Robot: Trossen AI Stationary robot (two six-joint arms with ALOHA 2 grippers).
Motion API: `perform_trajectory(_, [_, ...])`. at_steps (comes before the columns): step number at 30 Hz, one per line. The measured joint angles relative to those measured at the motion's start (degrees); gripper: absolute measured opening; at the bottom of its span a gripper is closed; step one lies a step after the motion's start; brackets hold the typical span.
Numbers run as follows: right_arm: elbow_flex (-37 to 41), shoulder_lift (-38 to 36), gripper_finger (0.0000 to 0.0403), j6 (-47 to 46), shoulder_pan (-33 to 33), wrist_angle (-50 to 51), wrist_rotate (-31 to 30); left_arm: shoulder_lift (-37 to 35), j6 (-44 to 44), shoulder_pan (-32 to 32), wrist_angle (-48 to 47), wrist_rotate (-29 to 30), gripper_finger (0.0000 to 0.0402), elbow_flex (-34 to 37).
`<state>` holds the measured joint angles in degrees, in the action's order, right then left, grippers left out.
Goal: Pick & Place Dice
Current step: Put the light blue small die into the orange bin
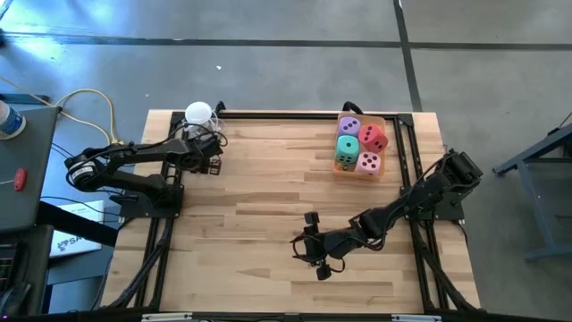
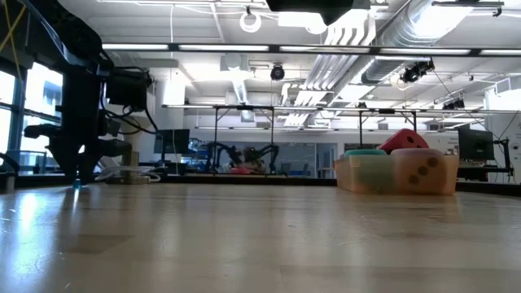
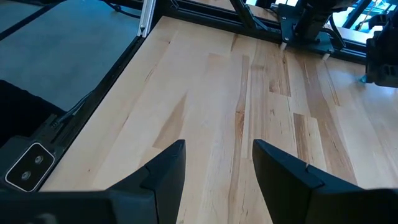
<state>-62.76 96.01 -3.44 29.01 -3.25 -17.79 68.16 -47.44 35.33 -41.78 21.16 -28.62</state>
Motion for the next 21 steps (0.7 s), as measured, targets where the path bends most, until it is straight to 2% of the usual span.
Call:
perform_trajectory(6, [0.0, 0.0, 0.0178, 0.0, 0.0, 0.0, 0.0, -0.1, -0.2, 0.0, 0.3, -1.1, 0.0081, 1.1])
perform_trajectory(12, [0.0, 0.0, 0.0178, 0.0, 0.0, 0.0, 0.0, -0.2, -0.2, -0.7, 0.7, -1.5, 0.0069, 2.3])
perform_trajectory(21, [0.0, 0.0, 0.0178, -1.1, 0.0, 0.0, 0.0, -0.8, -0.2, -8.8, 1.3, 0.9, 0.0067, 2.6])
